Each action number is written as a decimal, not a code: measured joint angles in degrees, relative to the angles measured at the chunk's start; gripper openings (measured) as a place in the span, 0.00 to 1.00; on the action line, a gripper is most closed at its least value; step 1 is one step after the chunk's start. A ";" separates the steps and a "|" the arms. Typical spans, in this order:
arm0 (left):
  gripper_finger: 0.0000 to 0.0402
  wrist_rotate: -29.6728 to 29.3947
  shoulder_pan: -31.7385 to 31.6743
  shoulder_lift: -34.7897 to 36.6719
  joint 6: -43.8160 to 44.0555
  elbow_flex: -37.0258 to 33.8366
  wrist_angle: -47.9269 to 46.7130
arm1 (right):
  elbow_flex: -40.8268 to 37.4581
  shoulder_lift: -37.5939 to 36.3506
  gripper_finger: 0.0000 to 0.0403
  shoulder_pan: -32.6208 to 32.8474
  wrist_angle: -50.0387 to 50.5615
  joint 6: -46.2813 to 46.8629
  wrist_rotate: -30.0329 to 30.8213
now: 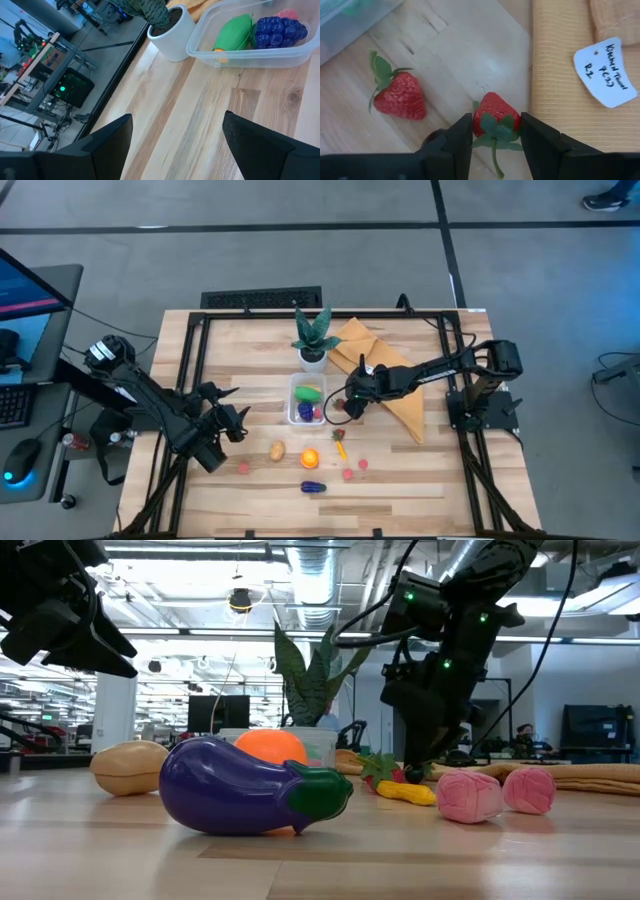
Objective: Pick and placing Produce into tupperware
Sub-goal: Put the top right strawberry into the transparent bin, then put the potato into the transparent bin
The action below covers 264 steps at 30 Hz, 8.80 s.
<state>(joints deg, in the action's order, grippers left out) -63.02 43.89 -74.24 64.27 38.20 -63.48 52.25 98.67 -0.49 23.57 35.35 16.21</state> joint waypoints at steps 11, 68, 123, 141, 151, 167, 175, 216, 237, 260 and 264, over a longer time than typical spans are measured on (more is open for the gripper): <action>0.75 -0.01 0.00 0.00 0.00 0.00 0.00 | 0.00 0.00 0.35 0.09 -0.03 -0.43 0.77; 0.75 1.84 0.00 0.02 -0.37 0.00 -0.02 | 18.65 0.00 0.35 7.50 7.28 -13.47 1.88; 0.75 2.80 -0.01 0.02 -0.37 0.00 0.22 | 17.18 7.70 0.37 4.78 -10.56 -19.45 -4.62; 0.75 2.73 -0.01 0.02 -0.52 0.00 0.44 | 17.44 11.11 0.57 4.83 -11.86 -19.31 -7.22; 0.75 2.97 0.01 0.02 -5.62 0.00 7.26 | 20.14 4.56 0.59 7.78 -6.55 -25.20 -5.89; 0.75 13.22 -0.27 0.00 -34.01 0.00 43.64 | 20.28 -4.64 0.59 16.35 25.24 -21.37 21.79; 0.75 25.17 -5.17 0.00 -12.13 0.00 48.64 | 20.26 -4.74 0.59 17.75 44.16 -2.58 30.34; 0.75 55.24 -19.44 -14.38 5.60 4.90 49.13 | 11.13 -12.36 0.59 29.91 66.36 36.44 39.86; 0.75 52.19 -19.57 -22.69 -1.55 14.08 35.94 | 11.12 -12.17 0.59 34.23 65.66 38.76 40.80; 0.63 51.82 -19.62 -22.60 -1.42 14.08 32.37 | 11.15 -12.15 0.59 34.23 65.39 38.74 40.80; 0.54 51.82 -19.62 -22.58 -1.73 14.09 32.39 | 11.15 -12.15 0.59 34.23 65.31 38.74 40.80</action>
<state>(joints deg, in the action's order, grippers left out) -11.20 24.27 -96.82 62.54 52.29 -31.09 63.40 86.52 33.74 88.88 74.08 57.01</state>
